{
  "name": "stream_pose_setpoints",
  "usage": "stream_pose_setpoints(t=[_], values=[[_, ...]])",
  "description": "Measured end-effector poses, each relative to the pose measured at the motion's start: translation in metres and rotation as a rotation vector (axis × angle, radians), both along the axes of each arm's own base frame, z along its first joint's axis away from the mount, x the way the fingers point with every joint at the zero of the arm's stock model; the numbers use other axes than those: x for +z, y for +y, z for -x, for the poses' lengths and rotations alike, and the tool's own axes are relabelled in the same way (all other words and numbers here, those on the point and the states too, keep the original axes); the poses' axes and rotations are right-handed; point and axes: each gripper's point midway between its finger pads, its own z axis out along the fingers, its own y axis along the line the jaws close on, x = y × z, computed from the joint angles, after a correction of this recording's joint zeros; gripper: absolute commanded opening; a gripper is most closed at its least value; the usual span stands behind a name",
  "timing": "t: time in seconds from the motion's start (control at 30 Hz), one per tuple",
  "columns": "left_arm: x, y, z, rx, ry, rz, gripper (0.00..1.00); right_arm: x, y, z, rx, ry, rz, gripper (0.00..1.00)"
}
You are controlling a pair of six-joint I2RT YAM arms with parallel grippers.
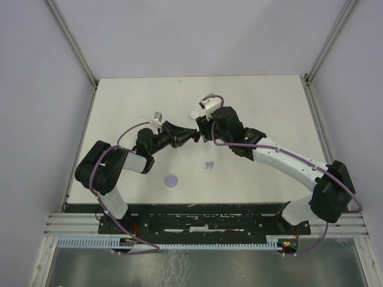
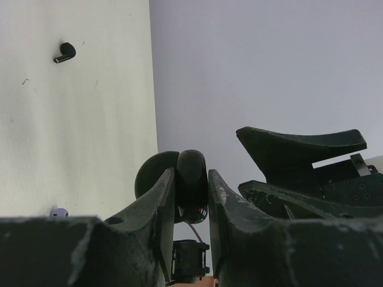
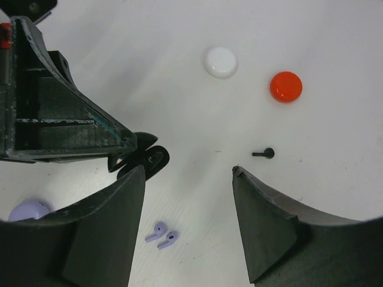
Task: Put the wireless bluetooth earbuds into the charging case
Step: Pick up the earbud from the center of the board.
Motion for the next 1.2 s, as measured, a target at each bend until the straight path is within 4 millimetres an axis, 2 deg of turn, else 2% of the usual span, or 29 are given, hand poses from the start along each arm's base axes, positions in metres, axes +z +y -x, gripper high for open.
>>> stream_pose_setpoints(t=[0.1, 0.23, 0.37, 0.5, 0.7, 0.83, 0.97, 1.2], values=[[0.0, 0.0, 0.0, 0.0, 0.0, 0.0, 0.03, -0.008, -0.013, -0.002, -0.061, 0.028, 0.026, 0.68], [-0.002, 0.003, 0.002, 0.006, -0.003, 0.002, 0.03, -0.027, -0.043, -0.014, -0.171, 0.097, 0.056, 0.68], [-0.008, 0.013, 0.006, 0.029, -0.004, 0.003, 0.03, -0.056, -0.08, -0.034, -0.299, 0.194, 0.108, 0.68], [-0.01, 0.019, 0.008, 0.042, -0.007, 0.009, 0.03, -0.088, -0.095, -0.053, -0.366, 0.284, 0.145, 0.68], [-0.001, 0.02, 0.009, 0.043, -0.013, 0.052, 0.03, -0.132, -0.09, -0.065, -0.377, 0.384, 0.178, 0.67], [-0.002, 0.021, 0.009, 0.046, -0.012, 0.063, 0.03, -0.148, -0.082, -0.077, -0.38, 0.403, 0.188, 0.67], [-0.006, 0.022, 0.008, 0.049, 0.0, 0.067, 0.03, -0.153, -0.07, -0.083, -0.349, 0.412, 0.16, 0.67], [-0.005, 0.024, 0.007, 0.054, -0.006, 0.072, 0.03, -0.145, -0.04, -0.103, -0.287, 0.415, 0.074, 0.67]])
